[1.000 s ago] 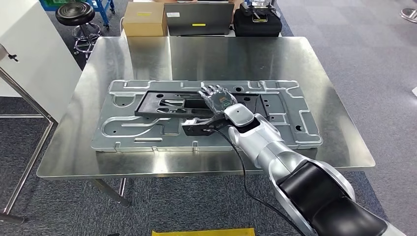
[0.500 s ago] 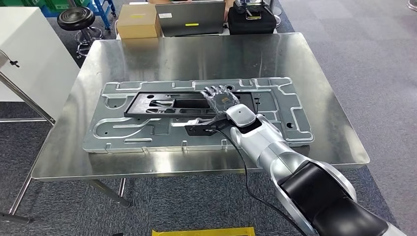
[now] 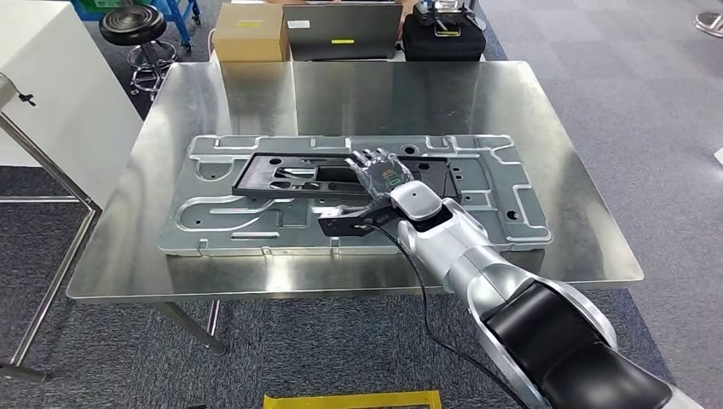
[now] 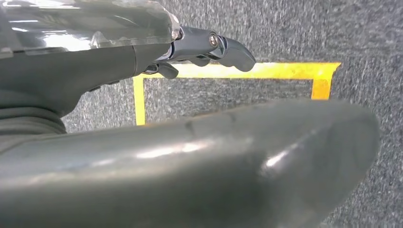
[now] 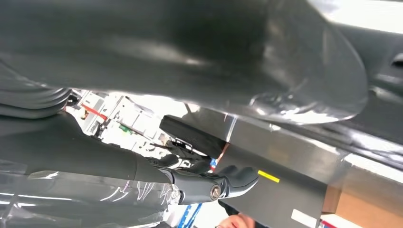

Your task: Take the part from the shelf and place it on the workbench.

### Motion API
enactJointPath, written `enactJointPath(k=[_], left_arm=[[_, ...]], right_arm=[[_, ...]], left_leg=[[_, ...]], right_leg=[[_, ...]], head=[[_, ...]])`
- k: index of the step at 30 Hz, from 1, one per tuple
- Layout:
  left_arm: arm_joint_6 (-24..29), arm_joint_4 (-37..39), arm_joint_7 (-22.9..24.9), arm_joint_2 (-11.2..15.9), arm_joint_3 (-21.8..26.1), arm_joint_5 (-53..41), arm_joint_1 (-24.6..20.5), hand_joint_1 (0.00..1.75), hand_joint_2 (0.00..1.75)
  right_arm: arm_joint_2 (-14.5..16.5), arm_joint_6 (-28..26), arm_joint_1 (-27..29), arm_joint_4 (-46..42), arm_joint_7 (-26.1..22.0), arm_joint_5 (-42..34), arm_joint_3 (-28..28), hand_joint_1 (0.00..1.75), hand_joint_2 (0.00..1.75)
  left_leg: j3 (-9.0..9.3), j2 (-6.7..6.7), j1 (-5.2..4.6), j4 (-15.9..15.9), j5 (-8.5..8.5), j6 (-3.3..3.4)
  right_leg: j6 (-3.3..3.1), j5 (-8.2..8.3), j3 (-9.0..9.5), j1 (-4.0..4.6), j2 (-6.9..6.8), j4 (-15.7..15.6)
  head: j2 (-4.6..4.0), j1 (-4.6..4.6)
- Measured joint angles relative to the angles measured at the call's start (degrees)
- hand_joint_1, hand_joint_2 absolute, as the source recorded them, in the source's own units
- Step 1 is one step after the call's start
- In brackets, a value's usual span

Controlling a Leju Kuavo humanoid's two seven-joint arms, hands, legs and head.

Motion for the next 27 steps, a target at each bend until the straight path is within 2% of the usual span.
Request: enactJointPath(k=[1, 2, 4, 5, 6, 8, 10, 12, 14, 15, 16, 17, 19, 21, 22, 25, 26, 27], left_arm=[[0.0, 0.0, 0.0, 0.0, 0.0, 0.0, 0.0, 0.0, 0.0], [0.0, 0.0, 0.0, 0.0, 0.0, 0.0, 0.0, 0.0, 0.0], [0.0, 0.0, 0.0, 0.0, 0.0, 0.0, 0.0, 0.0, 0.0], [0.0, 0.0, 0.0, 0.0, 0.0, 0.0, -0.1, 0.0, 0.0], [0.0, 0.0, 0.0, 0.0, 0.0, 0.0, -0.1, 0.0, 0.0], [0.0, 0.0, 0.0, 0.0, 0.0, 0.1, -0.2, 0.0, 0.0], [-0.1, 0.0, 0.0, 0.0, 0.0, 0.2, -0.2, 0.0, 0.0], [-0.1, 0.0, 0.0, 0.0, 0.0, 0.3, -0.2, 0.0, 0.0], [-0.1, 0.0, 0.0, 0.0, 0.0, 0.3, -0.2, 0.0, 0.0], [-0.1, 0.0, 0.0, 0.0, 0.0, 0.3, -0.1, 0.0, 0.0], [-0.1, 0.0, 0.0, 0.0, 0.0, 0.4, -0.1, 0.0, 0.0], [-0.1, 0.0, 0.0, 0.0, 0.0, 0.4, -0.1, 0.0, 0.0], [-0.1, 0.0, 0.0, 0.0, 0.0, 0.5, -0.1, 0.0, 0.0], [-0.2, 0.0, 0.0, 0.0, 0.0, 0.6, -0.2, 0.0, 0.0], [-0.2, 0.0, 0.0, 0.0, 0.0, 0.6, -0.3, 0.0, 0.0], [-0.2, 0.0, 0.0, 0.0, 0.0, 0.7, -0.2, 0.0, 0.0], [-0.2, 0.0, 0.0, 0.0, 0.0, 0.7, -0.2, 0.0, 0.0], [-0.2, 0.0, 0.0, 0.0, 0.0, 0.7, -0.2, 0.0, 0.0]], right_arm=[[0.0, 0.0, 0.1, 0.0, 0.0, 0.0, 0.0, 0.0, 0.0], [0.0, 0.0, 0.1, 0.0, 0.0, 0.0, 0.0, 0.0, 0.0], [0.0, 0.0, 0.0, 0.0, 0.0, 0.0, 0.0, 0.0, 0.0], [0.0, 0.0, 0.0, 0.0, 0.0, 0.0, 0.0, 0.0, 0.0], [0.0, 0.0, -0.1, 0.0, 0.0, 0.1, 0.0, 0.0, 0.0], [0.0, 0.0, -0.1, 0.0, 0.0, 0.1, 0.0, 0.0, 0.0], [0.0, 0.0, -0.1, -0.1, 0.0, 0.2, 0.0, 0.0, 0.0], [0.2, 0.0, -0.2, -0.1, -0.1, 0.3, 0.0, 0.0, 0.0], [0.3, 0.0, -0.1, -0.1, -0.2, 0.3, 0.0, 0.0, 0.0], [0.3, 0.0, -0.1, 0.0, -0.2, 0.3, 0.0, 0.0, 0.0], [0.3, 0.1, 0.0, 0.0, -0.3, 0.3, 0.0, 0.0, 0.0], [0.3, 0.1, 0.0, 0.0, -0.3, 0.3, 0.0, 0.0, 0.0], [0.4, 0.2, 0.0, 0.0, -0.4, 0.3, 0.0, 0.0, 0.0], [0.5, 0.3, -0.1, 0.0, -0.4, 0.3, 0.0, 0.0, 0.0], [0.5, 0.4, -0.1, 0.0, -0.4, 0.3, 0.0, 0.0, 0.0], [0.5, 0.6, -0.2, 0.0, -0.4, 0.3, 0.0, 0.0, 0.0], [0.5, 0.7, -0.2, 0.0, -0.4, 0.3, 0.0, 0.0, 0.0], [0.5, 0.7, -0.2, 0.0, -0.4, 0.3, -0.1, 0.0, 0.0]], left_leg=[[-0.09, -0.01, 0.0, 0.0, 0.06, -0.04], [-0.13, -0.03, 0.01, 0.1, 0.09, -0.1], [-0.2, -0.07, -0.03, 0.3, 0.08, -0.33], [-0.32, -0.09, -0.12, 0.5, 0.08, -0.55], [-0.46, -0.1, -0.2, 0.5, 0.14, -0.84], [-0.68, -0.12, -0.28, 0.4, 0.4, -1.52], [-0.95, -0.13, -0.25, 0.6, 0.04, -2.15], [-2.41, -0.12, -0.23, 4.2, -2.59, -2.59], [-5.38, -0.11, -0.19, 11.7, -6.55, -2.93], [-6.65, -0.11, -0.16, 15.0, -7.77, -3.05], [-7.08, -0.11, -0.15, 16.4, -7.97, -3.13], [-6.43, -0.1, -0.13, 15.6, -7.09, -3.15], [-2.59, -0.08, -0.1, 8.5, -3.7, -2.98], [0.6, -0.1, -0.24, 2.3, -1.89, -2.52], [1.11, -0.13, -0.32, 1.1, -1.8, -2.2], [0.86, -0.14, -0.23, 0.7, -1.25, -1.12], [0.79, -0.09, -0.12, 0.5, -0.96, -0.71], [0.68, -0.03, 0.0, 0.3, -0.67, -0.33]], right_leg=[[0.07, 0.21, -0.14, -0.09, -0.01, 0.7], [0.04, 1.48, 0.89, -0.17, -0.02, -0.9], [-0.32, 5.03, 5.09, -0.21, -0.02, -8.7], [-0.57, 6.18, 6.84, -0.11, 0.01, -12.3], [-0.8, 6.72, 7.83, 0.02, 0.04, -14.6], [-1.28, 6.76, 7.92, 0.28, 0.09, -15.5], [-2.04, 7.24, 7.91, 0.01, 0.02, -16.0], [-2.72, 7.76, 7.92, -0.27, -0.09, -16.5], [-2.99, 7.96, 7.69, -0.11, -0.14, -16.5], [-3.05, 8.02, 7.56, -0.03, -0.17, -16.5], [-3.08, 8.07, 7.45, 0.03, -0.19, -16.4], [-3.08, 8.1, 7.35, 0.06, -0.2, -16.3], [-2.92, 8.02, 7.2, 0.06, -0.18, -15.8], [-2.44, 7.98, 6.85, 0.29, -0.12, -15.3], [-2.12, 8.07, 6.65, 0.39, -0.11, -15.2], [-1.16, 8.13, 6.21, 0.43, -0.09, -15.1], [-0.85, 7.32, 5.83, 0.37, -0.08, -14.2], [-0.54, 5.78, 4.96, 0.29, -0.07, -12.1]], head=[[0.0, 0.0], [0.0, 0.0], [0.0, 0.0], [0.0, 0.0], [0.0, 0.0], [0.0, 0.0], [0.0, 0.0], [0.0, 0.0], [0.0, 0.0], [0.0, 0.0], [0.0, 0.0], [0.0, 0.0], [0.0, 0.0], [0.0, 0.0], [0.0, 0.0], [0.0, 0.0], [0.0, 0.0], [0.0, 0.0]])
